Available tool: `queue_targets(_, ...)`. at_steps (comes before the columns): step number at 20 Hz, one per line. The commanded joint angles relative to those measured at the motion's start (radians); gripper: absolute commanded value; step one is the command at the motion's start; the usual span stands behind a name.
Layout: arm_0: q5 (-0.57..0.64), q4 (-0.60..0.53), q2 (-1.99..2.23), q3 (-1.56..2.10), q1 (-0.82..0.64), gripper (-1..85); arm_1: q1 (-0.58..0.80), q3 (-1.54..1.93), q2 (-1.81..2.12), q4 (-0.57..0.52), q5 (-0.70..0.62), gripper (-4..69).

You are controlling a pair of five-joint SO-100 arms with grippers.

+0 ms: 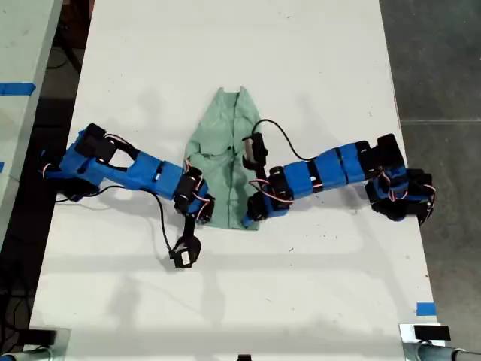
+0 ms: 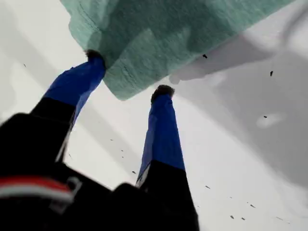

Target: Fold t shirt

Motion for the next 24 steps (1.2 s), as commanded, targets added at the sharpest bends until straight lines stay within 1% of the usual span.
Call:
queue_targets(1, 0.011, 0.034, -0.009, 0.005, -0.032, -0.1, -0.020, -0.060, -0.003, -0.014, -0.002, 11.8)
queue_targets(5, 0.011, 0.035, -0.011, -0.005, -0.029, -0.1, -0.026, -0.064, -0.077, -0.043, -0.003, 8.1)
queue_targets(6, 0.011, 0.037, -0.011, -0.008, -0.026, -0.1, -0.029, -0.066, -0.091, -0.046, -0.002, 5.0)
queue_targets(7, 0.009, 0.037, -0.011, -0.009, -0.021, -0.1, -0.032, -0.067, -0.095, -0.046, 0.006, -0.3)
queue_targets(10, 0.028, 0.051, -0.034, -0.092, 0.021, -0.1, -0.051, -0.100, -0.094, -0.032, 0.017, -0.2)
queue_targets(11, 0.035, 0.092, -0.049, -0.193, 0.057, -0.1, -0.064, -0.144, -0.089, -0.006, 0.021, -0.2)
queue_targets(12, 0.034, 0.144, -0.051, -0.310, 0.094, -0.1, -0.077, -0.238, -0.089, 0.049, 0.021, -0.2)
queue_targets(13, 0.034, 0.163, -0.003, -0.364, 0.121, -0.1, -0.086, -0.345, -0.083, 0.103, 0.003, -0.2)
queue_targets(15, 0.031, 0.172, 0.176, -0.357, 0.137, -0.1, -0.083, -0.388, 0.052, 0.077, -0.057, -0.2)
queue_targets(17, 0.066, 0.173, 0.380, -0.330, 0.120, -0.1, -0.055, -0.374, 0.206, 0.038, -0.112, -0.2)
queue_targets(18, 0.077, 0.181, 0.485, -0.290, 0.083, -0.1, -0.031, -0.368, 0.264, 0.018, -0.138, -0.2)
queue_targets(20, 0.135, 0.186, 0.680, -0.176, -0.060, -0.1, 0.055, -0.328, 0.360, 0.002, -0.179, -0.2)
queue_targets(22, 0.183, 0.187, 0.831, -0.054, -0.267, -0.1, 0.176, -0.252, 0.428, -0.034, -0.219, -0.2)
queue_targets(24, 0.245, 0.184, 0.884, 0.037, -0.500, -0.1, 0.314, -0.190, 0.442, -0.055, -0.261, -0.2)
